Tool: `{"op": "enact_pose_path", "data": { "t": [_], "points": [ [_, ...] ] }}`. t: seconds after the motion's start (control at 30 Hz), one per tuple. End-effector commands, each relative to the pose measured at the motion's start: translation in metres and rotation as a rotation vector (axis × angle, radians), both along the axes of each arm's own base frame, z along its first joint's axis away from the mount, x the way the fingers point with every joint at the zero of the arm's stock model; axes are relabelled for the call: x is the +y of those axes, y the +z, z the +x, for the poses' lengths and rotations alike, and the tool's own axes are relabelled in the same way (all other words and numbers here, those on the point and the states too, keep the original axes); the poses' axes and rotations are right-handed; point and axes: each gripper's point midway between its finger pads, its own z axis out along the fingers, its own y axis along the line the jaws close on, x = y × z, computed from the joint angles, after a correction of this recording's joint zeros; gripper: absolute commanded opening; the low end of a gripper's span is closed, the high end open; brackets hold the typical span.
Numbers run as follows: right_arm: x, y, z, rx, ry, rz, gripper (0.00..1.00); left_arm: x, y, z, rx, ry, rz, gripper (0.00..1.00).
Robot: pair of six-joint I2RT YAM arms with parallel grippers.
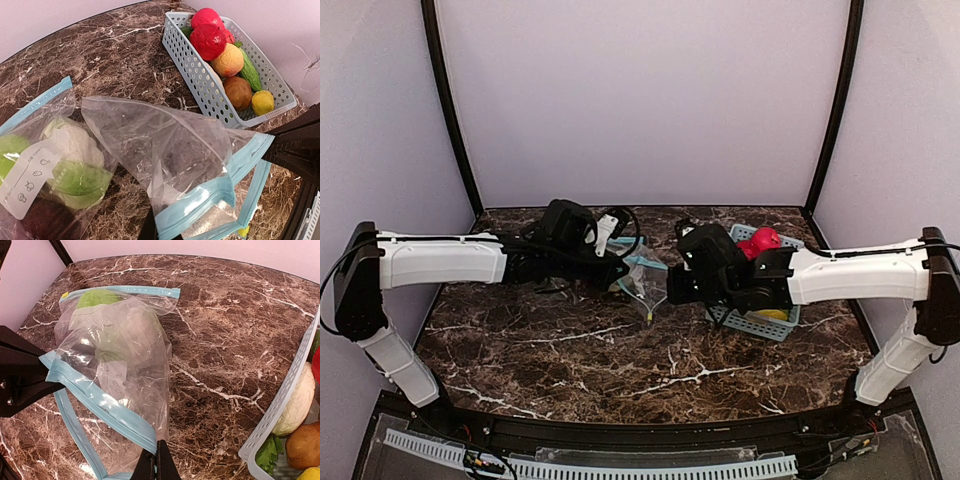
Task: Place the food in the zip-top bag and seal the zipper
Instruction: Open the zipper food storage bag.
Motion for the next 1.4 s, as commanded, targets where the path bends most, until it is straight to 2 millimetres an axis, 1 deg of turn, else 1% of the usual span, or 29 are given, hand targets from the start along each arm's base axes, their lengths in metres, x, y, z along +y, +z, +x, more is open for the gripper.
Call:
{"op": "enact_pose_path", "data": {
  "t": [0.0, 0.03, 0.07, 0.2, 0.27, 0.43, 0.63, 0.67, 0.73, 0.83, 0.9, 1.0, 1.03, 1.07, 1.13, 1.17, 1.2, 1.23, 1.3, 1.33, 1.37],
  "points": [
    [-0.022, 0.001, 0.006, -0.006, -0.089, -0.065, 0.00, 0.008, -0.011, 0.000, 0.035, -0.003, 0.043, 0.01],
    [-0.018, -0.002, 0.005, 0.004, -0.075, -0.063, 0.00, 0.004, -0.010, -0.001, 0.045, -0.014, 0.023, 0.01],
    [-0.013, -0.004, 0.005, 0.012, -0.064, -0.062, 0.02, -0.001, -0.013, -0.007, 0.081, -0.036, -0.004, 0.01],
    [0.000, -0.015, 0.007, 0.039, -0.036, -0.072, 0.10, -0.015, -0.012, -0.017, 0.149, -0.081, -0.091, 0.01],
    [0.006, -0.018, 0.009, 0.045, -0.025, -0.078, 0.16, -0.018, -0.012, -0.021, 0.175, -0.092, -0.119, 0.01],
    [0.017, -0.027, 0.012, 0.059, -0.005, -0.091, 0.30, -0.021, -0.010, -0.026, 0.202, -0.101, -0.148, 0.01],
    [0.026, -0.043, 0.014, 0.090, 0.012, -0.107, 0.47, -0.024, -0.004, -0.027, 0.207, -0.108, -0.186, 0.01],
    [0.026, -0.047, 0.014, 0.096, 0.009, -0.112, 0.51, -0.025, -0.004, -0.027, 0.207, -0.109, -0.188, 0.01],
    [0.022, -0.056, 0.018, 0.110, -0.014, -0.127, 0.56, -0.024, -0.002, -0.027, 0.201, -0.106, -0.189, 0.01],
    [0.009, -0.070, 0.021, 0.142, -0.056, -0.147, 0.58, -0.019, 0.003, -0.022, 0.161, -0.087, -0.167, 0.01],
    [-0.001, -0.076, 0.023, 0.156, -0.086, -0.164, 0.59, -0.011, 0.000, -0.019, 0.143, -0.062, -0.111, 0.01],
    [-0.013, -0.082, 0.024, 0.180, -0.119, -0.161, 0.58, 0.002, -0.003, -0.007, 0.076, -0.020, -0.011, 0.01],
    [-0.014, -0.082, 0.025, 0.184, -0.125, -0.154, 0.56, 0.005, -0.003, -0.005, 0.068, -0.013, 0.011, 0.01],
    [-0.016, -0.082, 0.025, 0.187, -0.128, -0.153, 0.50, 0.008, -0.003, -0.002, 0.047, -0.004, 0.035, 0.01],
    [-0.015, -0.078, 0.027, 0.181, -0.122, -0.145, 0.29, 0.011, -0.003, 0.001, 0.030, 0.003, 0.057, 0.01],
    [-0.013, -0.076, 0.027, 0.177, -0.116, -0.139, 0.19, 0.011, -0.003, 0.001, 0.027, 0.005, 0.060, 0.01],
    [-0.011, -0.072, 0.027, 0.173, -0.108, -0.129, 0.12, 0.011, -0.004, 0.001, 0.033, 0.004, 0.059, 0.01],
    [-0.009, -0.069, 0.027, 0.168, -0.098, -0.116, 0.07, 0.009, -0.004, 0.000, 0.036, 0.001, 0.051, 0.01],
    [-0.002, -0.060, 0.026, 0.163, -0.081, -0.082, 0.01, 0.005, -0.005, -0.003, 0.058, -0.011, 0.021, 0.04],
    [0.001, -0.057, 0.026, 0.164, -0.070, -0.065, 0.00, 0.002, -0.008, -0.006, 0.082, -0.022, 0.005, 0.09],
    [0.005, -0.054, 0.025, 0.164, -0.060, -0.049, 0.00, 0.000, -0.008, -0.007, 0.088, -0.026, -0.009, 0.12]
  ]
}}
